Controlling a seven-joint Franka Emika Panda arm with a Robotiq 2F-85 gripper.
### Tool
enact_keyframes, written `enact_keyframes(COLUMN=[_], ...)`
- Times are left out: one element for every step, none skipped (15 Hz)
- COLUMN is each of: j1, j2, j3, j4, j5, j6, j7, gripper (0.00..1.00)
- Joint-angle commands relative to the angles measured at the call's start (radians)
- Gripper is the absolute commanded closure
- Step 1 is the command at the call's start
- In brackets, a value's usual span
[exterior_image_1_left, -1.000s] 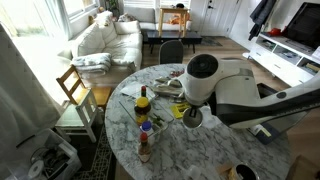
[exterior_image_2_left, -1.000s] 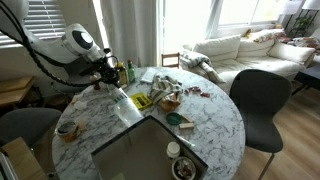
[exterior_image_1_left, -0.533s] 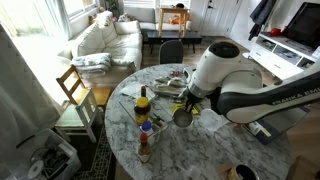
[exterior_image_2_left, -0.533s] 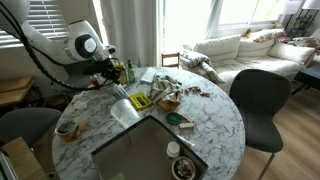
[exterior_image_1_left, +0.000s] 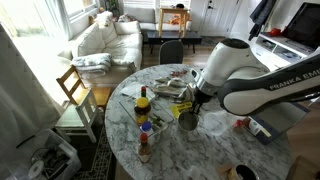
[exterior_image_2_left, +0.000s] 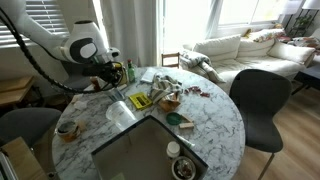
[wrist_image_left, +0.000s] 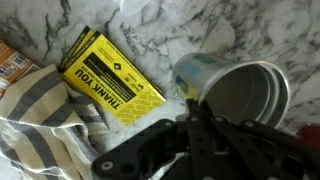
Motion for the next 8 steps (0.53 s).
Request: enact_keyframes(j1=[-0.02,-0.024,-0.031,-0.039,-0.041,-0.045,-0.045,-0.045], j2=[-0.019,-0.02,-0.02,-0.025,-0.029,-0.036,-0.041,-0.047], j3=[0.001,-0.002,-0.001,0.003,-0.001,-0.002,-0.007,-0.009], j4=[-0.046,-0.046,-0.047,-0.048,-0.048,-0.048,-0.045,-0.046], j5=[0.077,0.088,0.11,0.145,0.154,0.168,0.166,0.17], j6=[-0.074,-0.094,-0.105,-0.108,-0.124,-0.135,-0.156,-0.147], j7=[-0.092,-0.107,-0.132,-0.169,-0.182,-0.202,-0.203,-0.209], gripper=[0.99,0.99,0.99,0.99,0.99,0.99,0.99,0.99])
